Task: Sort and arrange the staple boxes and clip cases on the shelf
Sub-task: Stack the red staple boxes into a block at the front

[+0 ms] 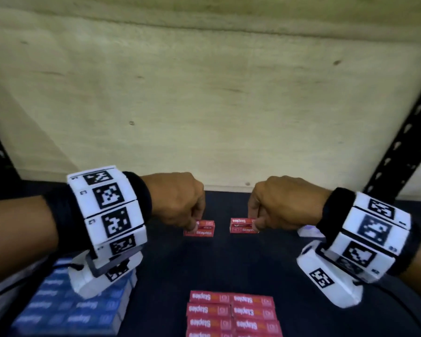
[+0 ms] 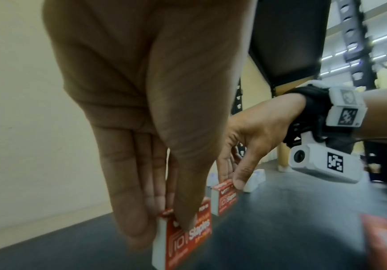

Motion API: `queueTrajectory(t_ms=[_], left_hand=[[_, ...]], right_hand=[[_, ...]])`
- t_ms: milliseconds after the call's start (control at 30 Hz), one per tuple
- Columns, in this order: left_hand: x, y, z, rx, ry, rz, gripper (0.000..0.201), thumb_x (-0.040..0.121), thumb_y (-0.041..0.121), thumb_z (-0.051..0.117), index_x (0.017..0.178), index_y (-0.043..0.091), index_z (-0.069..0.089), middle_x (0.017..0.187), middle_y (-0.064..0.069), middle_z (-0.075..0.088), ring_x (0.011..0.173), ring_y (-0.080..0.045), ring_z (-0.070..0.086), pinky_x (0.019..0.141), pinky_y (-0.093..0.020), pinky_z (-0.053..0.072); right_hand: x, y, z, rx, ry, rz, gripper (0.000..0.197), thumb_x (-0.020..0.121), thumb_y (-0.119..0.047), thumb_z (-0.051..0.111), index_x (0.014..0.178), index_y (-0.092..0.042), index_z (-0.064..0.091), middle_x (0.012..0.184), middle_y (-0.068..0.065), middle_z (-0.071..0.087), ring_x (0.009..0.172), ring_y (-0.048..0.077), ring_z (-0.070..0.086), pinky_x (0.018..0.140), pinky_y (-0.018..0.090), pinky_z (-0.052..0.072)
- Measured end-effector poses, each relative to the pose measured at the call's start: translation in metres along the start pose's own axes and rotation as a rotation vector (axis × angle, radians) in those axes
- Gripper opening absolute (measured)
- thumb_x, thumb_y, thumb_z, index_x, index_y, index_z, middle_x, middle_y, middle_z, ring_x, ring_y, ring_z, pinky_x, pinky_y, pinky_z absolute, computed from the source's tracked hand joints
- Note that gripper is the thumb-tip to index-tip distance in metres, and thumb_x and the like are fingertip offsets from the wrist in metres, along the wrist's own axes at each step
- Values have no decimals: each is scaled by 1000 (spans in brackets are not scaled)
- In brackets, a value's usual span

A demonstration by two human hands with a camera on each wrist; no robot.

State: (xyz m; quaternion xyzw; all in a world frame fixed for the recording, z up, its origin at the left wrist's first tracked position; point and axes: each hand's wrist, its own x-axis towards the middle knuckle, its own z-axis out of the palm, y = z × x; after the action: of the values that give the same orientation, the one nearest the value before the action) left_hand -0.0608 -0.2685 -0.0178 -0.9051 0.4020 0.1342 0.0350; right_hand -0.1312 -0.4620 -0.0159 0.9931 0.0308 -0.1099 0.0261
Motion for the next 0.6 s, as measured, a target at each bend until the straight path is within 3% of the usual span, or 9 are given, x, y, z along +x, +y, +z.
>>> queueTrajectory(t_ms=[133,300,433,600], left_hand=[[-36,23,10,29,-33,72,9,85,35,69,90,27,73,79,17,66,73,-2,60,76,-26,55],[-61,38,23,34,-39,98,9,85,37,70,87,28,72,71,18,63,65,-1,57,71,-24,54],[-70,39,26,35,-42,92,9,86,36,69,90,29,73,75,18,65,66,0,58,70,-21,53],[-75,33,29,-59,-104,79,14,86,33,68,98,32,74,83,19,71,71,5,62,75,-19,55]], right_hand=[[-41,-12,13,-7,-2,-32,11,85,-42,71,88,-31,72,66,-16,61,61,0,54,67,24,48],[-79,-22,20,68,-37,-54,14,86,-43,70,92,-30,74,83,-13,74,74,3,65,74,28,57],[-92,-26,25,51,-64,-60,16,87,-43,68,96,-31,74,80,-14,72,68,1,61,70,27,53],[-92,-24,26,101,-108,-65,16,93,-37,63,100,-28,73,81,-12,71,61,0,55,58,14,42]])
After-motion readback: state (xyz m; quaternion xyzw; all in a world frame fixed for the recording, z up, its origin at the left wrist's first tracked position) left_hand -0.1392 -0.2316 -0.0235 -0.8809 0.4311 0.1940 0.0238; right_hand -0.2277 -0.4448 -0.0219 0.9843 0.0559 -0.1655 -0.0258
